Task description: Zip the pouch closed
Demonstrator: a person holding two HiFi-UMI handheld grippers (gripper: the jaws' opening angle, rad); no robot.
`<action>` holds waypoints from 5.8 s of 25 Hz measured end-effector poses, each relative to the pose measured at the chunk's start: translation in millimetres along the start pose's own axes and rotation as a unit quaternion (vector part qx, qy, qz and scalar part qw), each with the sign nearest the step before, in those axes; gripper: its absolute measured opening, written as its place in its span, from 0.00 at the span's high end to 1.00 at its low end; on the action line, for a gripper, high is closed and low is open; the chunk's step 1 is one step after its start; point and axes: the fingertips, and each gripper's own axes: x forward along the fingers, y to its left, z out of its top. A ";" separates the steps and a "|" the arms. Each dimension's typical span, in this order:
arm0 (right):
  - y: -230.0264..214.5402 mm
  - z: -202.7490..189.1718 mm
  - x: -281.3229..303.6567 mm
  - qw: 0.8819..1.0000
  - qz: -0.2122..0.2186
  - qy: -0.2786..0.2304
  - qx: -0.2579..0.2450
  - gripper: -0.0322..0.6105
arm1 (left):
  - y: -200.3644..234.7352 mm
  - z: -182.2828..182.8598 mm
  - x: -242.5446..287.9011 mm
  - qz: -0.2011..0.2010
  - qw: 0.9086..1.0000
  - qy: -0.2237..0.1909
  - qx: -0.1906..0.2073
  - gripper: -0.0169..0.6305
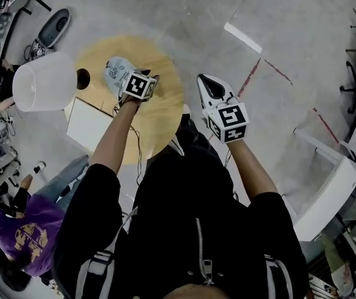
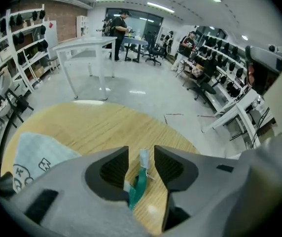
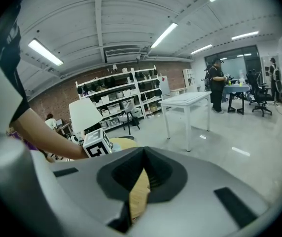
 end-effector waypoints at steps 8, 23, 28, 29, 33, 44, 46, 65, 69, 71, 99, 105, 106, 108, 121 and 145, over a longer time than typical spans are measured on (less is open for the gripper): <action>3.7 -0.7 3.0 1.000 0.012 0.010 0.006 0.95 | 1.5 -8.9 10.2 -0.015 0.999 0.002 -0.031 0.94; 101.0 36.8 9.8 0.998 0.057 -0.026 -0.019 0.95 | 12.5 29.3 -171.5 -0.089 0.942 -0.300 -0.120 0.95; 145.9 64.7 4.4 0.994 0.087 -0.047 -0.044 0.94 | 19.4 25.9 -238.7 -0.078 0.909 -0.382 -0.150 0.95; 151.5 62.1 6.1 0.993 0.095 -0.047 -0.048 0.94 | 19.8 22.5 -244.5 -0.076 0.900 -0.397 -0.160 0.95; 173.1 61.6 14.3 0.990 0.111 -0.044 -0.073 0.94 | 17.5 15.4 -274.5 -0.081 0.870 -0.450 -0.183 0.95; 229.6 98.1 23.2 0.977 0.153 -0.072 -0.131 0.94 | 9.3 19.8 -356.3 -0.091 0.821 -0.533 -0.181 0.95; 246.2 99.1 28.0 0.972 0.171 -0.066 -0.149 0.91 | 11.1 19.1 -366.0 -0.091 0.816 -0.541 -0.184 0.95; 301.9 101.8 53.1 0.956 0.190 -0.068 -0.213 0.85 | 1.1 20.7 -385.2 -0.111 0.777 -0.578 -0.222 0.95; 304.4 103.7 52.9 0.957 0.194 -0.070 -0.203 0.83 | -0.1 22.1 -387.6 -0.120 0.777 -0.577 -0.221 0.95; 302.9 104.1 51.5 0.958 0.191 -0.071 -0.203 0.87 | -1.7 22.6 -388.1 -0.120 0.778 -0.577 -0.217 0.95; 293.1 100.9 32.9 0.957 0.188 -0.077 -0.206 0.89 | 3.8 25.6 -403.3 -0.108 0.776 -0.588 -0.200 0.96; 293.2 99.5 30.8 0.954 0.199 -0.072 -0.211 0.89 | 1.5 30.2 -410.5 -0.100 0.792 -0.578 -0.171 0.96; 293.3 100.0 30.3 0.954 0.200 -0.074 -0.209 0.89 | 2.1 30.0 -410.6 -0.097 0.791 -0.578 -0.172 0.96; 292.2 100.1 29.7 0.955 0.201 -0.075 -0.207 0.89 | 2.8 30.2 -410.2 -0.092 0.792 -0.579 -0.172 0.96; 281.6 90.6 27.2 0.956 0.193 -0.073 -0.208 0.89 | 7.7 26.8 -410.3 -0.088 0.786 -0.583 -0.183 0.96; 274.6 80.6 22.7 0.958 0.197 -0.067 -0.197 0.89 | 11.1 26.7 -405.4 -0.088 0.786 -0.582 -0.189 0.96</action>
